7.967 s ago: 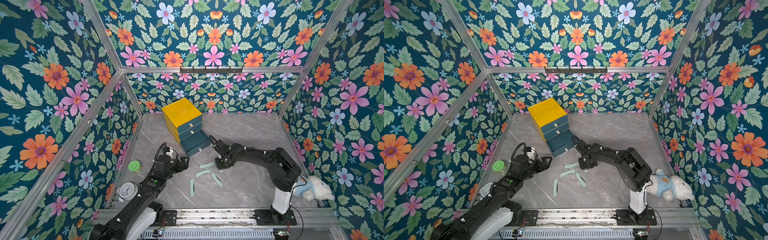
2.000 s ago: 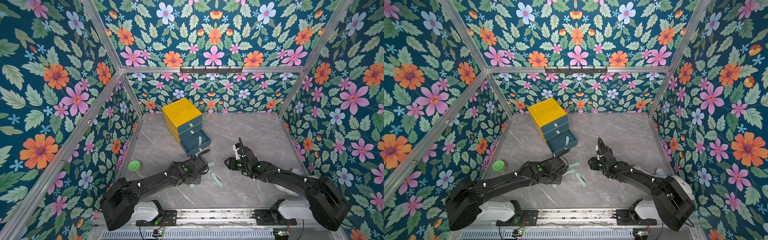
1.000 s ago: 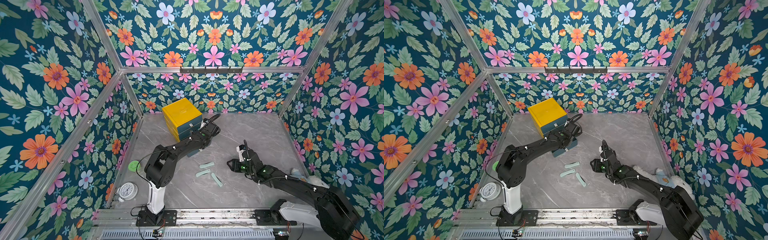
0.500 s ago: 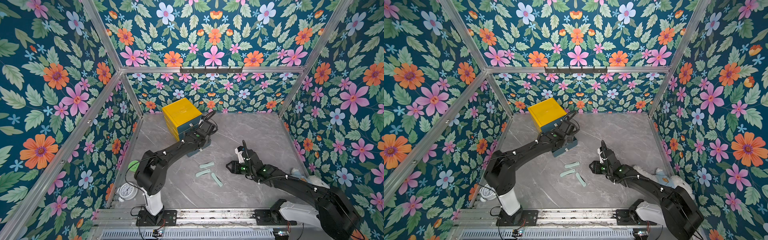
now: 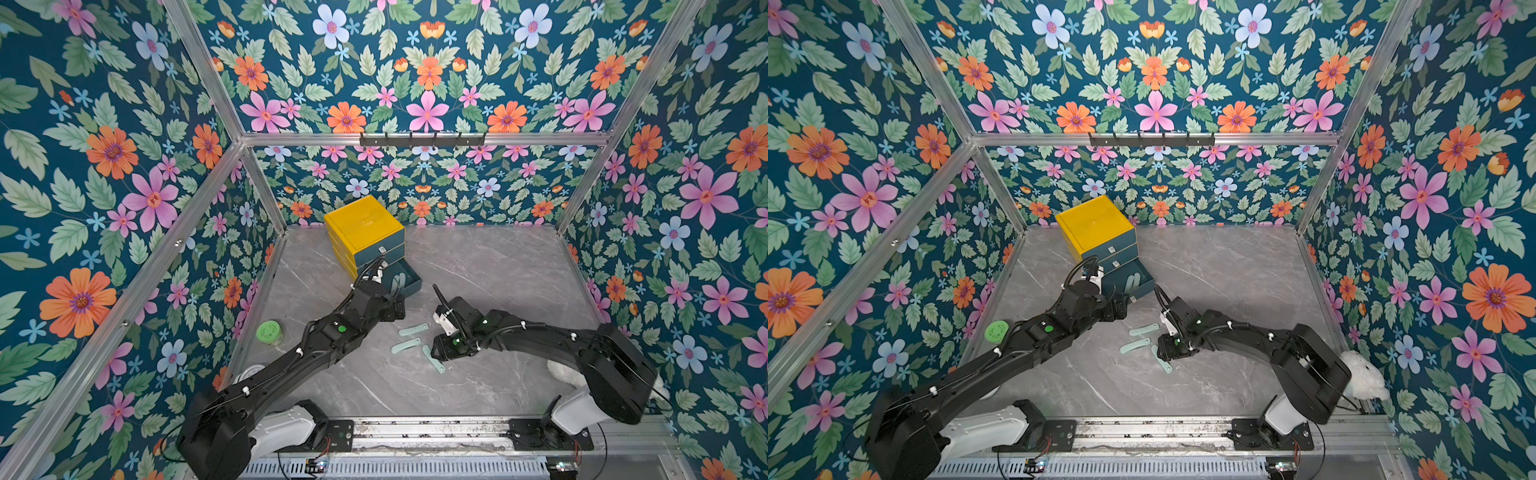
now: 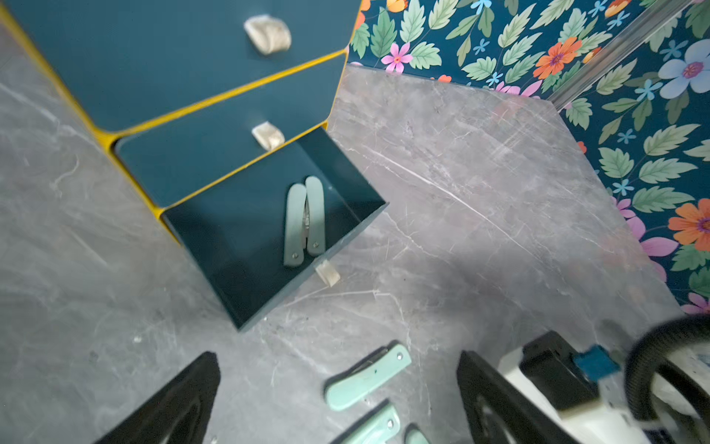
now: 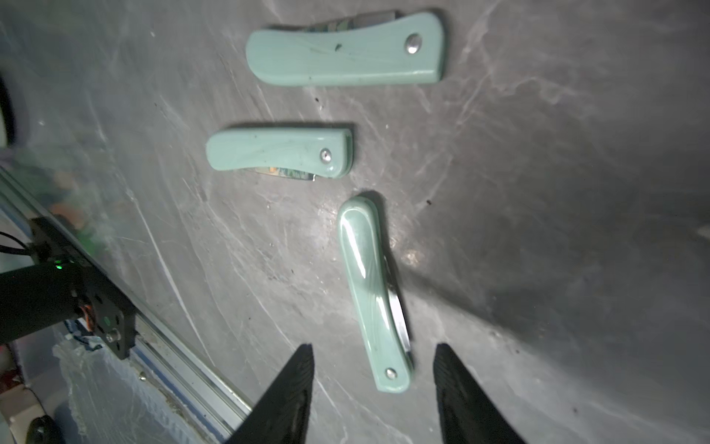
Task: Place the fruit knives into the drawer by color
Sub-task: Pick up the fruit knife from the center of the board.
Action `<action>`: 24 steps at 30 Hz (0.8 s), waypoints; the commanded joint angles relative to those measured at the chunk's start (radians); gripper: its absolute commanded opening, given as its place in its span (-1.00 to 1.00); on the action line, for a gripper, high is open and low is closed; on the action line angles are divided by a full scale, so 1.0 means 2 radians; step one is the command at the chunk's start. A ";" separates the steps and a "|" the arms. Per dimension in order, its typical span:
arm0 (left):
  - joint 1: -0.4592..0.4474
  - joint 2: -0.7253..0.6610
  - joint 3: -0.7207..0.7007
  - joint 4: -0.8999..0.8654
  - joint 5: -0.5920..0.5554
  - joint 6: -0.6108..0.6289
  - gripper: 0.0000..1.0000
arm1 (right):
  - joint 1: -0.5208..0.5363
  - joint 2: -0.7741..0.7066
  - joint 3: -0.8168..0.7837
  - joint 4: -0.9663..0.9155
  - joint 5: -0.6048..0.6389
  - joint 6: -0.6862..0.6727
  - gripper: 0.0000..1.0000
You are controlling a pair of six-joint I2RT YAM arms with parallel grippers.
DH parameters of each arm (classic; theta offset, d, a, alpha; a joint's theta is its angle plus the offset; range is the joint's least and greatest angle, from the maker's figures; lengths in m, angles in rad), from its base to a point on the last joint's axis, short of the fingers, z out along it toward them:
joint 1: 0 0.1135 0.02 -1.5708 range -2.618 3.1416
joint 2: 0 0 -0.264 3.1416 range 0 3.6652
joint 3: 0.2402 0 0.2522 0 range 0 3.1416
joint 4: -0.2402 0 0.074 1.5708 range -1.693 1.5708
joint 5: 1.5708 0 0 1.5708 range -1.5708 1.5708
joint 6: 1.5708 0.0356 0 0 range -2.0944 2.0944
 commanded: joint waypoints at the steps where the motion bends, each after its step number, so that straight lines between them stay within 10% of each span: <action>1: 0.000 -0.057 -0.046 0.009 -0.015 -0.036 0.98 | 0.012 0.031 0.036 -0.058 0.029 -0.025 0.07; 11: 0.001 -0.133 -0.113 -0.013 -0.051 -0.065 0.98 | 0.052 0.163 0.151 -0.158 0.129 -0.058 0.06; 24: 0.001 -0.135 -0.115 -0.021 -0.070 -0.056 0.98 | 0.058 0.202 0.165 -0.165 0.165 -0.049 -0.43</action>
